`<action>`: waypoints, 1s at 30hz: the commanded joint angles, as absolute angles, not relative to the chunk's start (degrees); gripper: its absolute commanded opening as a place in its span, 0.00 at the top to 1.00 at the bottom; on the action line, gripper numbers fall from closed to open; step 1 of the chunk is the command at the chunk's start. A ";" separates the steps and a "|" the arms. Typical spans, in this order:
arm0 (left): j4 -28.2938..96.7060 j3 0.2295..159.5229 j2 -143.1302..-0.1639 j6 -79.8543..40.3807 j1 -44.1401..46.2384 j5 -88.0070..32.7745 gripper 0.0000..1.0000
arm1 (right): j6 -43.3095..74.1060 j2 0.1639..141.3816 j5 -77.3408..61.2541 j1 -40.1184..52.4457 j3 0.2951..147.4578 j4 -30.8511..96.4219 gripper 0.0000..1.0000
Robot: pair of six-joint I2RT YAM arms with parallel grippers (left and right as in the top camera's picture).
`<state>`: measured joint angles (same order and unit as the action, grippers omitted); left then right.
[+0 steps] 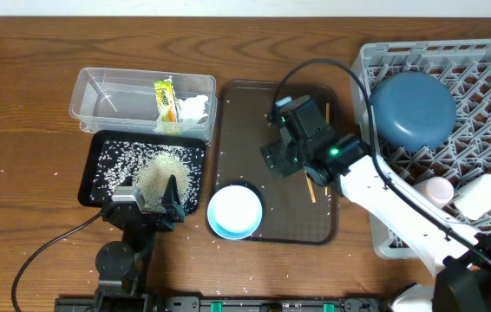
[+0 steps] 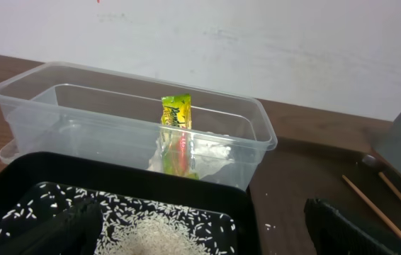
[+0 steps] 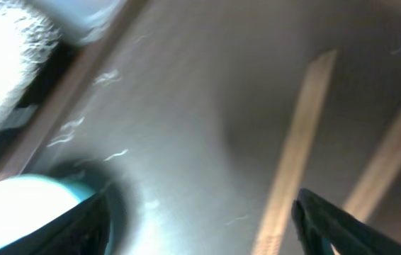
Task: Sort waste into correct bins and load items into the dishwasher rack
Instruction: 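Reach the right gripper to the light-blue bowl and grasp its rim, then carry the light-blue bowl into the grey rack and release it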
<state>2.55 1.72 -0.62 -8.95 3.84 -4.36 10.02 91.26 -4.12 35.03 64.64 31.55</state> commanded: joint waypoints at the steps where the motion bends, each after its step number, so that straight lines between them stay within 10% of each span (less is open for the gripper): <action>1: 3.44 0.23 -0.23 -8.21 3.60 -5.13 0.07 | 19.97 92.88 -20.99 36.07 64.69 34.20 0.25; 14: 3.44 0.23 -0.23 -8.21 3.60 -5.13 0.07 | 23.68 103.57 -17.23 42.44 64.66 39.11 0.48; 19: 3.44 0.23 -0.23 -8.21 3.60 -5.13 0.07 | 26.17 105.58 -15.44 41.15 64.73 38.17 0.99; 30: 3.44 0.23 -0.23 -8.21 3.60 -5.13 0.07 | 26.09 85.10 18.39 30.22 64.95 40.91 0.99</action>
<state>2.52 1.72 -0.62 -8.95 3.84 -4.36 25.30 91.68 -1.17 33.01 64.53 39.99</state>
